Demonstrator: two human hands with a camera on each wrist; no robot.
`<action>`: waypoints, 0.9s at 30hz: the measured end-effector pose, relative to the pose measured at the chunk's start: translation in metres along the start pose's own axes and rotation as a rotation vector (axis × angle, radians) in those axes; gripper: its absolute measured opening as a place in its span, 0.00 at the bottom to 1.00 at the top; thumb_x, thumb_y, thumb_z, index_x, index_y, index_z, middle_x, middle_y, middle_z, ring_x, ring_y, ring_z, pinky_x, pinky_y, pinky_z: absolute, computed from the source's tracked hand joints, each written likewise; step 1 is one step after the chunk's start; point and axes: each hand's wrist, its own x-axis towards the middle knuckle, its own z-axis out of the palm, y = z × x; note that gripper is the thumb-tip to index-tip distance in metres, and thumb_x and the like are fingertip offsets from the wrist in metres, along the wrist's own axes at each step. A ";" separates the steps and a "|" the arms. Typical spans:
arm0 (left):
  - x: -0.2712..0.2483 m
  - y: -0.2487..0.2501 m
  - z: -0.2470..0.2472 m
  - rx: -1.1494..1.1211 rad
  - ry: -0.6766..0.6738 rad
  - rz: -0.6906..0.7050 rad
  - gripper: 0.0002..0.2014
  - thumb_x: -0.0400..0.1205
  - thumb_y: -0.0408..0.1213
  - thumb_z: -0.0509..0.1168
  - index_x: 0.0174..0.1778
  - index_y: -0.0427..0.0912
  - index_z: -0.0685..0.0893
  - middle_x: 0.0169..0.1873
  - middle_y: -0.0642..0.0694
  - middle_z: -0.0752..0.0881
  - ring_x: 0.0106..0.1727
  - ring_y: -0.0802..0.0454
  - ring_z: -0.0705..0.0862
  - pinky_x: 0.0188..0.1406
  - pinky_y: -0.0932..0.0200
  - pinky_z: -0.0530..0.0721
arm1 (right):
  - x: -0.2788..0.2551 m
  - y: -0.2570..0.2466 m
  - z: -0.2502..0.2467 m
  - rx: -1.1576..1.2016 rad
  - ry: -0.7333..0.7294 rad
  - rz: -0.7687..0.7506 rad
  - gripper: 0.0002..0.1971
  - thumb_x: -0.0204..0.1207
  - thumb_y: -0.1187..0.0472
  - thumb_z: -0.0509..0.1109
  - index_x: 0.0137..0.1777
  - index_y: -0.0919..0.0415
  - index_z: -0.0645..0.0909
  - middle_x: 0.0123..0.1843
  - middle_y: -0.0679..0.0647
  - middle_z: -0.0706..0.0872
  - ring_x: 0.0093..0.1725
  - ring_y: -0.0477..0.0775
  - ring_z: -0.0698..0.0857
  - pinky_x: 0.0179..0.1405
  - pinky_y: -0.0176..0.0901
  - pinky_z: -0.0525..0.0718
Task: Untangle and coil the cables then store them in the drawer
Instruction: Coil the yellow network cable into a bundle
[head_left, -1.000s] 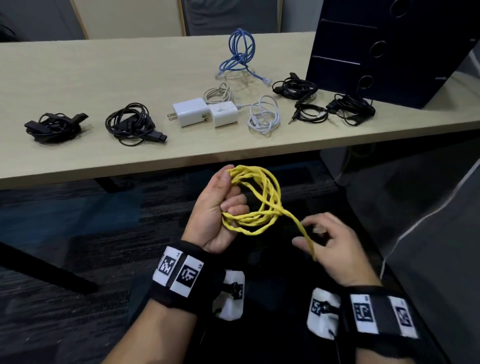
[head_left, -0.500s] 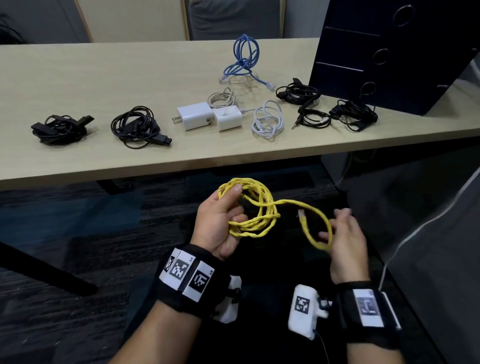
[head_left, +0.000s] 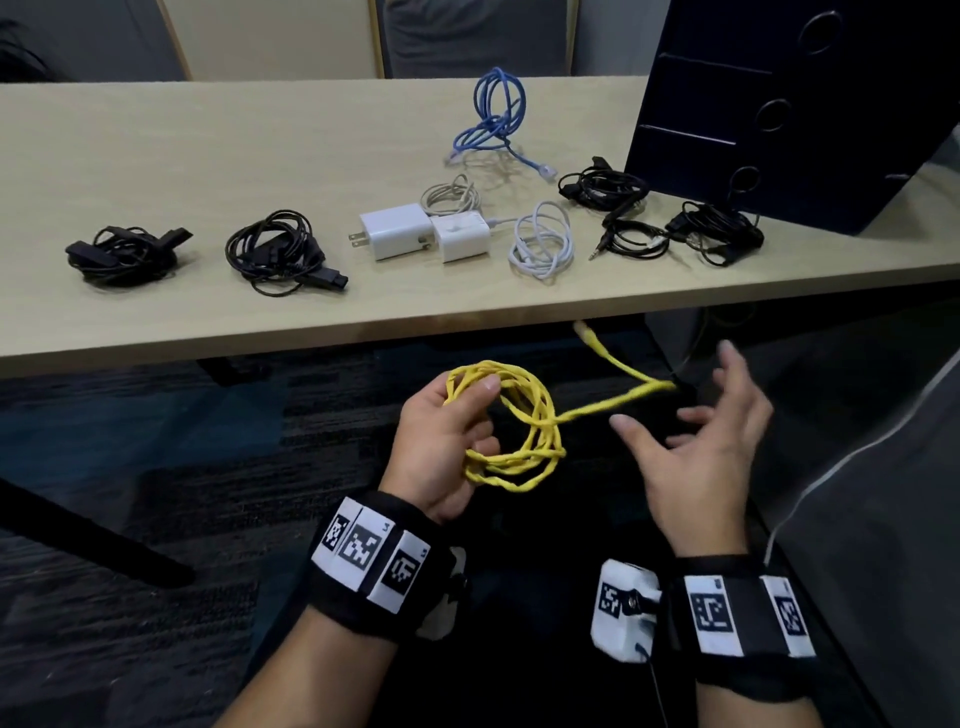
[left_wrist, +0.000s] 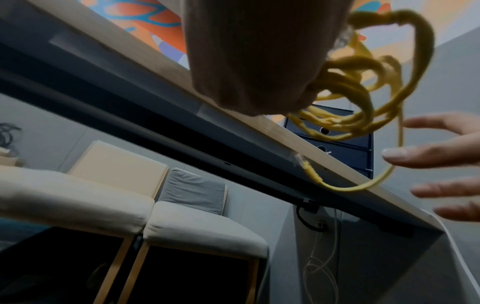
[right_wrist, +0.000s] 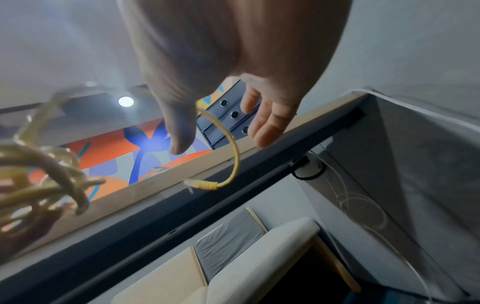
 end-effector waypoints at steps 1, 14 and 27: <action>-0.002 0.000 0.000 0.029 -0.029 -0.010 0.05 0.82 0.27 0.64 0.41 0.40 0.79 0.28 0.49 0.80 0.17 0.62 0.63 0.13 0.70 0.61 | 0.002 0.000 0.000 -0.066 -0.022 -0.042 0.44 0.65 0.61 0.84 0.79 0.46 0.66 0.71 0.53 0.64 0.57 0.54 0.77 0.49 0.43 0.82; -0.002 0.002 0.008 -0.085 -0.092 0.042 0.02 0.77 0.30 0.65 0.42 0.39 0.78 0.26 0.50 0.79 0.16 0.64 0.63 0.13 0.72 0.64 | -0.021 0.015 0.017 0.434 -0.423 0.611 0.17 0.86 0.59 0.59 0.38 0.67 0.79 0.32 0.60 0.88 0.32 0.60 0.89 0.39 0.52 0.88; 0.006 -0.003 0.001 -0.238 -0.070 -0.028 0.05 0.75 0.34 0.65 0.45 0.41 0.76 0.24 0.54 0.74 0.17 0.64 0.65 0.14 0.73 0.67 | -0.019 0.007 0.005 0.678 -0.764 0.486 0.08 0.66 0.65 0.74 0.45 0.61 0.90 0.42 0.59 0.90 0.30 0.48 0.80 0.24 0.32 0.75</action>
